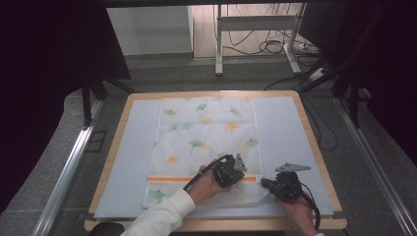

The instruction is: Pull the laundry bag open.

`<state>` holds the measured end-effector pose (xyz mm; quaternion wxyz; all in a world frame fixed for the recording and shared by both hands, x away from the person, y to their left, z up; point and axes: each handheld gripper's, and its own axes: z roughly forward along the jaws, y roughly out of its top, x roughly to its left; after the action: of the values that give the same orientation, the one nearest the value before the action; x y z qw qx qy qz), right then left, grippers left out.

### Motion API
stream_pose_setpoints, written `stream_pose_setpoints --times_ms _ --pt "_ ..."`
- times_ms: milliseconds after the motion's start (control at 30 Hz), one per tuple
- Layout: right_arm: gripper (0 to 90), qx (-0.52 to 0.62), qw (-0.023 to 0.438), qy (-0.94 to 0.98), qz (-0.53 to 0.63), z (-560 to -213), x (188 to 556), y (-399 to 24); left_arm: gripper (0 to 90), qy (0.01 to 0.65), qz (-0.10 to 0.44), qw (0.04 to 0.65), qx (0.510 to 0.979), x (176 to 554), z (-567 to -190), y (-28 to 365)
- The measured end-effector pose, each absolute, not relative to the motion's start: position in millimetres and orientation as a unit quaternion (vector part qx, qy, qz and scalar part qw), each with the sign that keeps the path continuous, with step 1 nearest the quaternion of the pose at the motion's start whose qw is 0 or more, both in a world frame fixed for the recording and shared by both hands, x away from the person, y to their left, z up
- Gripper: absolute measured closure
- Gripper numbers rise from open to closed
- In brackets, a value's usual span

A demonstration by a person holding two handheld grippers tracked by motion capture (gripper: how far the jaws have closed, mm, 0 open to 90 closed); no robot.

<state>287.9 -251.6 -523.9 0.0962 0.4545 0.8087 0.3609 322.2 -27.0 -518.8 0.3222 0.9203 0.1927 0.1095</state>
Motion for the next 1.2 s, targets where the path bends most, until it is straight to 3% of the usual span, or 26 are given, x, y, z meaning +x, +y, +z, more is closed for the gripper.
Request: stream_pose_setpoints --times_ms 1200 --pt "89.9 0.452 0.101 0.812 0.355 -523.1 287.2 -250.3 90.0 0.231 0.102 0.325 0.911 316.2 -521.1 13.5"
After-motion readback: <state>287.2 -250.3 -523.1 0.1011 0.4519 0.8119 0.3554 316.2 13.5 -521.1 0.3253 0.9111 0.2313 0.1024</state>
